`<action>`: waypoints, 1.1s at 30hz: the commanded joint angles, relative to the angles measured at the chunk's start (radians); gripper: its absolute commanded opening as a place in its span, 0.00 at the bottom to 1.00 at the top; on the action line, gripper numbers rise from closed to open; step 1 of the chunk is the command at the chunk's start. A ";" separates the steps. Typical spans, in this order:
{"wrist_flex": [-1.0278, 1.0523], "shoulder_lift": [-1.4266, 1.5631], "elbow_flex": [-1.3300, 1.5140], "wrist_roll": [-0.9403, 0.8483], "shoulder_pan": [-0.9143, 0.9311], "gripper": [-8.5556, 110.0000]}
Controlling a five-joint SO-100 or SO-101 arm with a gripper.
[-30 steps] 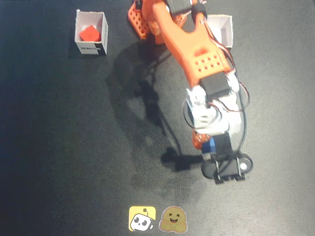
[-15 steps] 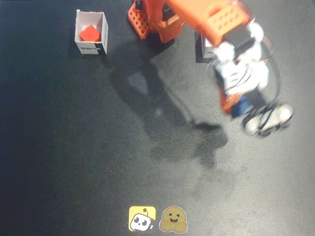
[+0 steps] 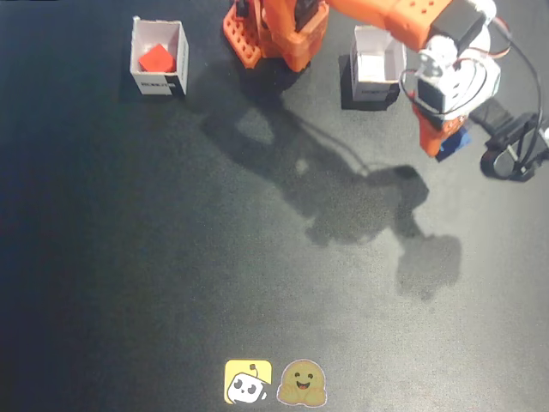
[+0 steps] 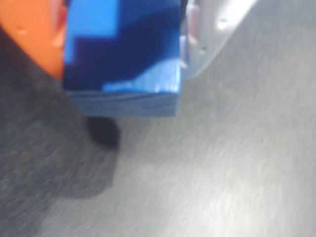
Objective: Put the red cube in the right box and the blue cube in the left box.
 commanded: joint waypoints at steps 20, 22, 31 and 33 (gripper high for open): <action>0.028 0.255 0.229 -0.046 -0.121 0.17; 0.043 0.267 0.239 -0.049 -0.133 0.17; 0.075 0.403 0.337 -0.086 -0.204 0.17; 0.092 0.434 0.350 -0.086 -0.225 0.17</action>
